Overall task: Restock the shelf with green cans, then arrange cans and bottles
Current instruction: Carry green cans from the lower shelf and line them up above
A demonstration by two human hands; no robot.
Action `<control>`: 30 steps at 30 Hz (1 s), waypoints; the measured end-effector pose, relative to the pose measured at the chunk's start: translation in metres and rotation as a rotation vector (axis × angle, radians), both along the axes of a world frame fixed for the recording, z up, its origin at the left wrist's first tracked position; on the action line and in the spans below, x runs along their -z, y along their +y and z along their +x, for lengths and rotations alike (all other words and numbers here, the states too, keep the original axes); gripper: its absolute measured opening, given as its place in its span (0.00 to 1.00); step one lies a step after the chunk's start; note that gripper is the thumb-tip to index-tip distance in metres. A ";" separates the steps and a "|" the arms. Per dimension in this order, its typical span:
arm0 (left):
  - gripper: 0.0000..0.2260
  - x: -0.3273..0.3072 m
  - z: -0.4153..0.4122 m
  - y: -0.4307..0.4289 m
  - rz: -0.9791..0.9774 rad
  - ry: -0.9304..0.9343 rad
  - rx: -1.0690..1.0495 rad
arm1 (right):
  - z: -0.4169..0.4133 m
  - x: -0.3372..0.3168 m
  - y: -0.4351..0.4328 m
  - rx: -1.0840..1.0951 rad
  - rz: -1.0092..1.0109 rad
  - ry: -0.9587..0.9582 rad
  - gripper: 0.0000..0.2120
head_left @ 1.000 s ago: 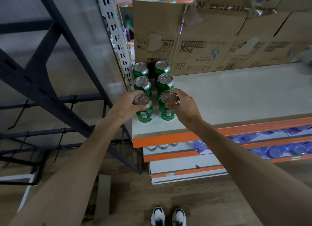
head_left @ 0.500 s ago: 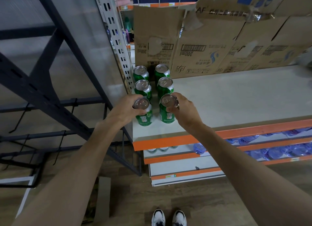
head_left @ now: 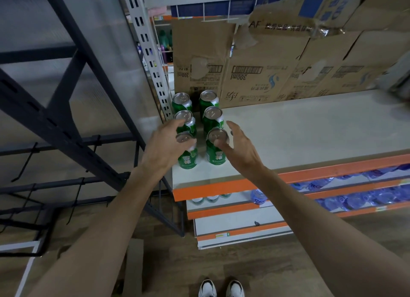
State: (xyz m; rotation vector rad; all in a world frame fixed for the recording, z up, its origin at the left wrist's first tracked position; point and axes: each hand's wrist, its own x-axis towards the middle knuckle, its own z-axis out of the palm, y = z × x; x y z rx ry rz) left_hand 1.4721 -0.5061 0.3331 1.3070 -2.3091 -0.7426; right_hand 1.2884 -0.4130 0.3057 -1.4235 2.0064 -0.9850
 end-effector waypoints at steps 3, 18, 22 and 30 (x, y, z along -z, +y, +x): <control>0.17 -0.023 -0.028 0.016 -0.225 -0.031 0.029 | -0.008 -0.009 0.014 0.106 0.024 0.085 0.27; 0.20 -0.096 -0.388 0.275 -0.174 -0.231 0.795 | -0.241 -0.117 0.307 0.848 0.122 0.341 0.13; 0.17 -0.109 -0.490 0.403 -0.161 -0.181 1.017 | -0.312 -0.129 0.442 1.055 0.164 0.354 0.13; 0.31 -0.121 -0.620 0.594 -0.278 -0.255 1.167 | -0.424 -0.136 0.686 1.324 0.257 0.444 0.15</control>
